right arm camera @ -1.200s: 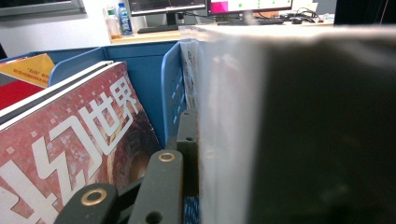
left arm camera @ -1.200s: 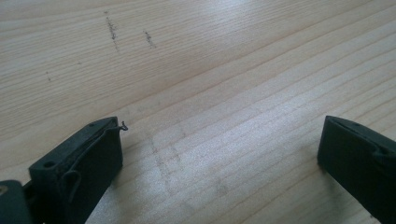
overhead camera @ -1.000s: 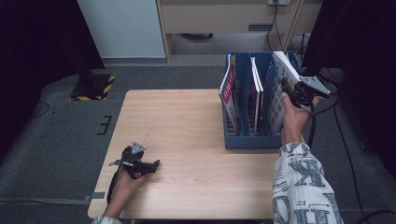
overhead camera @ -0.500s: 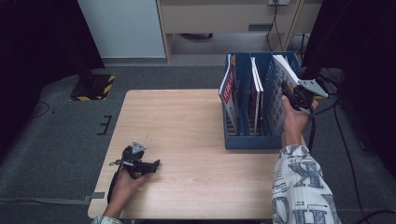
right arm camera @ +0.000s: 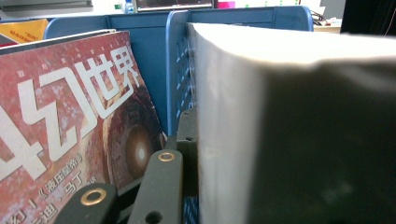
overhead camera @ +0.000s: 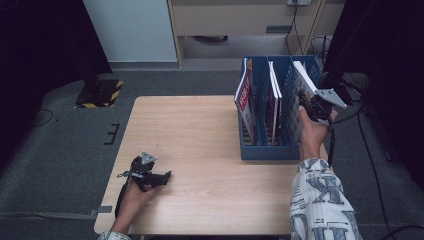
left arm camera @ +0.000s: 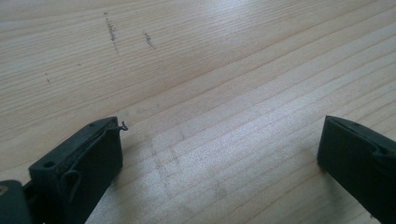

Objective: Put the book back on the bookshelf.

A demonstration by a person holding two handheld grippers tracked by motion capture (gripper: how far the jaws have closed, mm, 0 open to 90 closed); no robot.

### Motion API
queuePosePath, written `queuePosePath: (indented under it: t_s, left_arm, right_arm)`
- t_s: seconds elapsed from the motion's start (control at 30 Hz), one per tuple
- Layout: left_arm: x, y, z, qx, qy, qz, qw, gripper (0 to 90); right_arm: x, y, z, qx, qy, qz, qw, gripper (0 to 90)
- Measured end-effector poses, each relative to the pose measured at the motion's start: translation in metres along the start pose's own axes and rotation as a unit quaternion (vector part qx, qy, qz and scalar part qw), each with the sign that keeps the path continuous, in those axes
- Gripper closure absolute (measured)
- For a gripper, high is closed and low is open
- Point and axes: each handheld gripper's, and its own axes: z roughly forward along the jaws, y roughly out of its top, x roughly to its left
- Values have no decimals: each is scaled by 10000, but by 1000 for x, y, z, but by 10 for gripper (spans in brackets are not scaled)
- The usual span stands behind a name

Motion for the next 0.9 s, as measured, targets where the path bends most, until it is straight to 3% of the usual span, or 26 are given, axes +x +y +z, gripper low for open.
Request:
queuePosePath:
  t_s: [0.63, 0.73, 0.9]
  left_arm:
    - [0, 0, 0, -1, 2, -3, 10000, 0]
    - [0, 0, 0, -1, 1, -2, 10000, 0]
    - [0, 0, 0, -1, 1, -3, 10000, 0]
  right_arm:
    - [1, -1, -3, 121, 159, -211, 9996, 729]
    - [0, 0, -3, 140, 247, -142, 9995, 717]
    - [-2, 3, -3, 191, 200, -150, 9995, 729]
